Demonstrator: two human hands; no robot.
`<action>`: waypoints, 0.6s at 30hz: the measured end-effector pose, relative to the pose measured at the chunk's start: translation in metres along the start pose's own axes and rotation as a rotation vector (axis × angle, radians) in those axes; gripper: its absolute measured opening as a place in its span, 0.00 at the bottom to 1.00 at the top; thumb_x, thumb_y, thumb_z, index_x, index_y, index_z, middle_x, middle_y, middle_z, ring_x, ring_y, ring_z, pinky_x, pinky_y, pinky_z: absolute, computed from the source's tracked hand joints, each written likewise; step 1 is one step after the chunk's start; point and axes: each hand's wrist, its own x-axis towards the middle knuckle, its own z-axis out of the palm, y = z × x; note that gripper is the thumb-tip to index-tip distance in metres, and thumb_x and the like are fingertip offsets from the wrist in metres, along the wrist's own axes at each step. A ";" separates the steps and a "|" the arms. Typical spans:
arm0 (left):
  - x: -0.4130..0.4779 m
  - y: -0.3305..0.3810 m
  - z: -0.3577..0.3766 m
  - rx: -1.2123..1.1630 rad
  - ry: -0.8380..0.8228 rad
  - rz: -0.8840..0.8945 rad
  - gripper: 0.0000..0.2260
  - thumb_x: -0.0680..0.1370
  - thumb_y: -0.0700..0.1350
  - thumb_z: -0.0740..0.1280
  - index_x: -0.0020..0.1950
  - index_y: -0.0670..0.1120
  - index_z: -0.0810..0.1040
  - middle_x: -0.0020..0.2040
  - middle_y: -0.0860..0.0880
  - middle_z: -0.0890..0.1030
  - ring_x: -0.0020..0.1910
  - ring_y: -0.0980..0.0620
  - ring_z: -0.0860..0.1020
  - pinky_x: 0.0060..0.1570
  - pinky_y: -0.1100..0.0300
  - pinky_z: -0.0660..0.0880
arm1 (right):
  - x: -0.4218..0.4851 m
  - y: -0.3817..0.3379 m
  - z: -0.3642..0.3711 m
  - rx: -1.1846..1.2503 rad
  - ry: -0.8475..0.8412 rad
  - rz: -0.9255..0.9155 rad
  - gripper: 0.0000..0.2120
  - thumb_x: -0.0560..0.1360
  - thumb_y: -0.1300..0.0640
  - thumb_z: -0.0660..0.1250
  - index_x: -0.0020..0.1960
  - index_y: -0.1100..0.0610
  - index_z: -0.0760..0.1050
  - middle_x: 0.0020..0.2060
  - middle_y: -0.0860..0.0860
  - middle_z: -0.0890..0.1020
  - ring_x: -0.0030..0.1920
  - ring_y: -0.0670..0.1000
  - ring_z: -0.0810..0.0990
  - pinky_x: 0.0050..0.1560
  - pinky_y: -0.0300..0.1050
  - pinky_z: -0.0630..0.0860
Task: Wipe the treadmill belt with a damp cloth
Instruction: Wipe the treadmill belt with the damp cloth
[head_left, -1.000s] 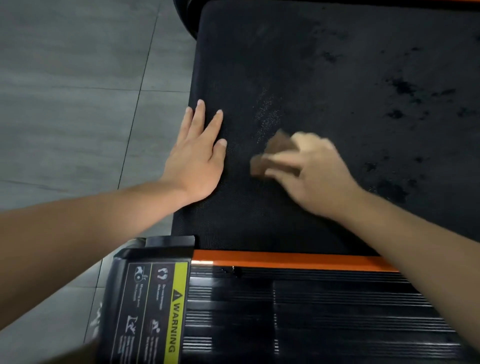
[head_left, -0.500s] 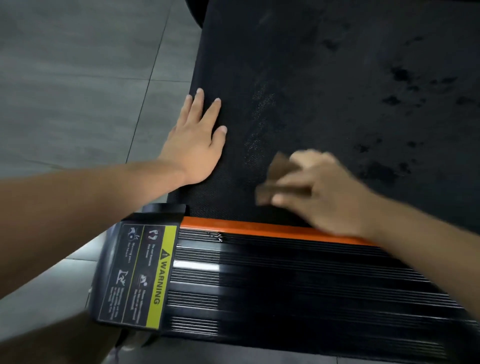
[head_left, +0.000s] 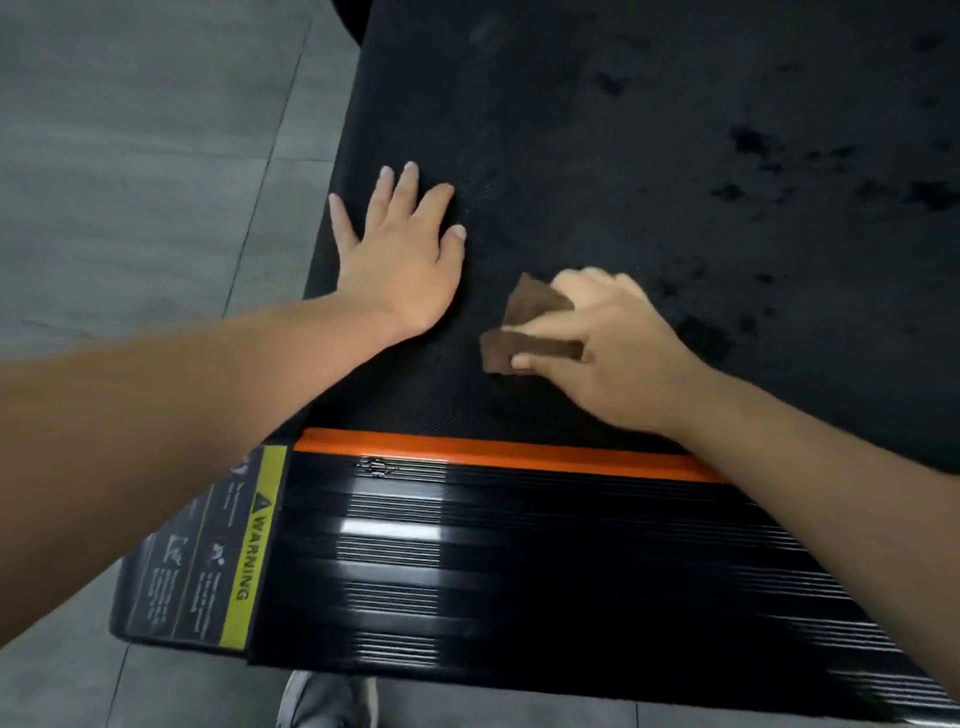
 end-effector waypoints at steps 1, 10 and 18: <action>0.001 0.001 0.003 0.023 0.009 0.007 0.23 0.86 0.54 0.50 0.82 0.52 0.59 0.85 0.45 0.49 0.84 0.46 0.42 0.78 0.35 0.36 | 0.010 0.014 -0.002 -0.048 0.075 0.058 0.14 0.77 0.42 0.66 0.58 0.44 0.83 0.43 0.47 0.70 0.48 0.55 0.72 0.49 0.51 0.66; 0.025 0.001 0.004 0.033 0.036 0.091 0.23 0.86 0.52 0.54 0.81 0.49 0.60 0.84 0.39 0.53 0.83 0.41 0.46 0.80 0.38 0.40 | 0.010 0.009 0.005 0.015 0.182 0.114 0.17 0.76 0.40 0.65 0.55 0.48 0.85 0.42 0.49 0.72 0.44 0.53 0.72 0.47 0.50 0.69; 0.032 0.002 0.014 0.106 0.062 0.116 0.26 0.86 0.53 0.48 0.84 0.48 0.53 0.85 0.41 0.48 0.83 0.41 0.42 0.80 0.37 0.39 | 0.067 0.054 -0.010 -0.051 0.323 0.389 0.13 0.77 0.44 0.70 0.58 0.47 0.84 0.47 0.53 0.75 0.49 0.56 0.77 0.52 0.51 0.75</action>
